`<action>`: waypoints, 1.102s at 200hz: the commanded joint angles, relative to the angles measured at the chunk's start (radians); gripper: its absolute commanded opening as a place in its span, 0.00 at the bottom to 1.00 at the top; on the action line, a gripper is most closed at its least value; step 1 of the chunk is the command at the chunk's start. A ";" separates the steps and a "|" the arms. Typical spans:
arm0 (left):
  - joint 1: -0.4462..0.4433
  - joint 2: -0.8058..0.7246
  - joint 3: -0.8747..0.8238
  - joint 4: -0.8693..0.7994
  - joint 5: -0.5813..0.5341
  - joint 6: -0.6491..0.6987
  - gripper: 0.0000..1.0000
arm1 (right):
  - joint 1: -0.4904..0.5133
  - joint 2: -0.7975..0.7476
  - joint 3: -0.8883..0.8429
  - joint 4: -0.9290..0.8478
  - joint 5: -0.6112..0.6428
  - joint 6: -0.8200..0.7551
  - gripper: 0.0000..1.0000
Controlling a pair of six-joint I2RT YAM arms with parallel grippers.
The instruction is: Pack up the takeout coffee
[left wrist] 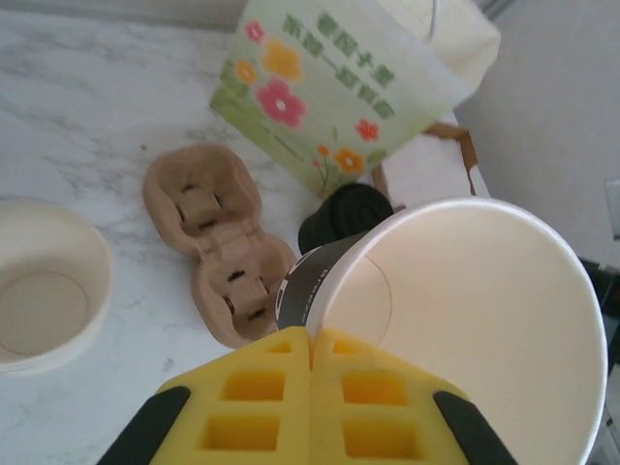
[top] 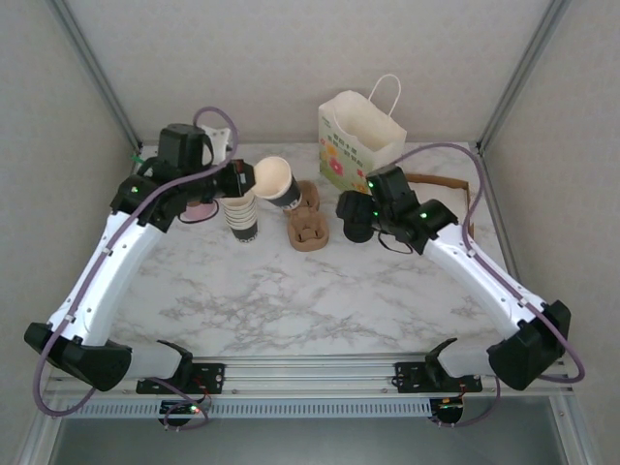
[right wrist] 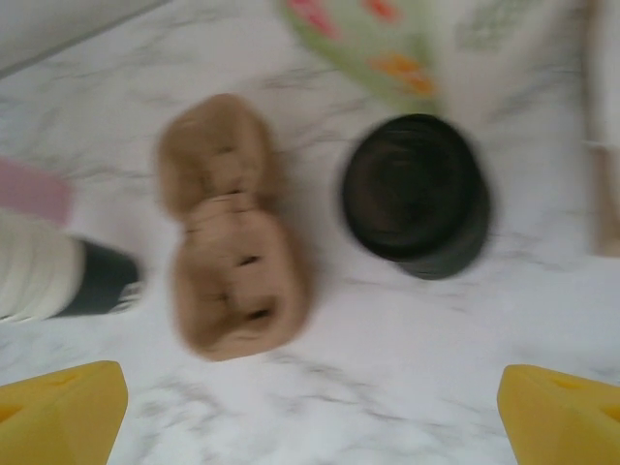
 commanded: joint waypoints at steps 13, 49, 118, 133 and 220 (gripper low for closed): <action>-0.102 0.034 -0.102 -0.027 -0.040 0.011 0.00 | -0.083 -0.117 -0.132 -0.098 0.148 0.023 0.99; -0.211 0.102 -0.204 0.033 -0.090 -0.029 0.00 | -0.128 -0.187 -0.230 -0.064 0.143 0.023 0.99; -0.319 0.289 -0.251 0.138 -0.131 -0.085 0.00 | -0.130 -0.201 -0.297 -0.005 0.136 -0.023 0.99; -0.325 0.316 -0.253 0.153 -0.134 -0.091 0.00 | -0.131 -0.206 -0.311 0.011 0.137 -0.041 0.99; -0.344 0.373 -0.293 0.212 -0.153 -0.115 0.09 | -0.130 -0.167 -0.329 0.069 0.079 -0.103 0.99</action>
